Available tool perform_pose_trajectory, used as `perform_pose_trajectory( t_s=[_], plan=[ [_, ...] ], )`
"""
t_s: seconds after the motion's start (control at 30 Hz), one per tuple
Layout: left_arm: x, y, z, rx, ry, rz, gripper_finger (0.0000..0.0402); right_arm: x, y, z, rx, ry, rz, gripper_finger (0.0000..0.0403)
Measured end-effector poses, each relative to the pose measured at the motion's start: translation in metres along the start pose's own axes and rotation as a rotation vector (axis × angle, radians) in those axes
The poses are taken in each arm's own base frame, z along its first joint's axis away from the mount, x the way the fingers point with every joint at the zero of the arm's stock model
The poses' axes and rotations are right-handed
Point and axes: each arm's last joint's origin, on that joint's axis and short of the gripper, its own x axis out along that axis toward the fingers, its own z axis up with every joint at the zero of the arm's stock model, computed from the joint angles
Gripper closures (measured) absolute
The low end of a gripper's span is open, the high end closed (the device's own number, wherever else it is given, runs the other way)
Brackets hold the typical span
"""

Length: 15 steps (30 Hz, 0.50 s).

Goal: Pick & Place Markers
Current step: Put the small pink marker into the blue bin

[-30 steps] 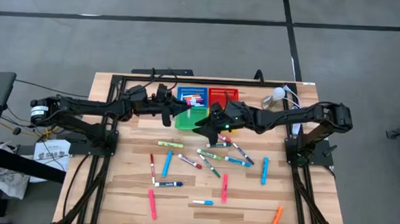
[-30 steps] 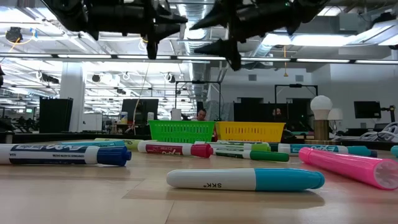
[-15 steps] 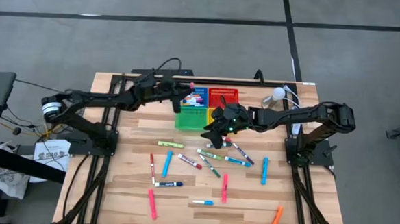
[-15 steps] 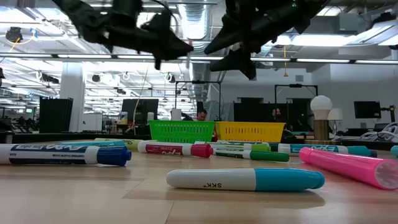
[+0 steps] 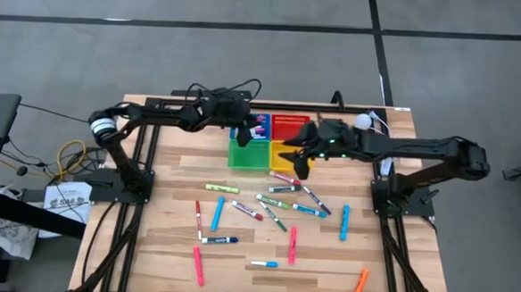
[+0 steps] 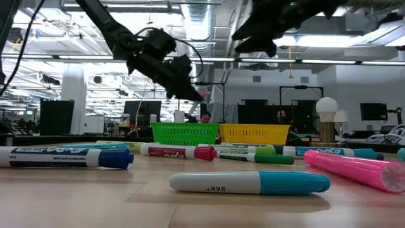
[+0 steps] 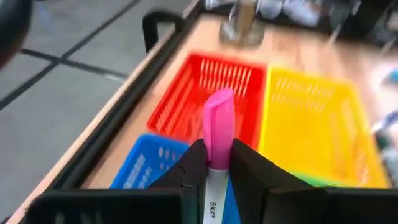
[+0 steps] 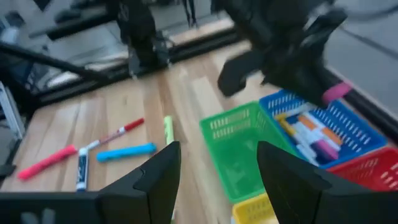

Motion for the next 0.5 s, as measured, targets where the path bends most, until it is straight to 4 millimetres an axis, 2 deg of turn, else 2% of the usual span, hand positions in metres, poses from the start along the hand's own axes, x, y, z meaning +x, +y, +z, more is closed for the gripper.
perform_pose_trajectory(
  t_s=[0.2,0.5],
  plan=[
    [0.009,0.003,-0.010,0.086,0.096,0.009,0.0349,-0.027,-0.010,-0.018,0.058,-0.065,-0.021,0.0204],
    [0.024,0.019,-0.016,0.122,0.155,0.031,0.0349,-0.055,-0.018,-0.046,0.121,-0.161,-0.056,0.0202]
  ],
)
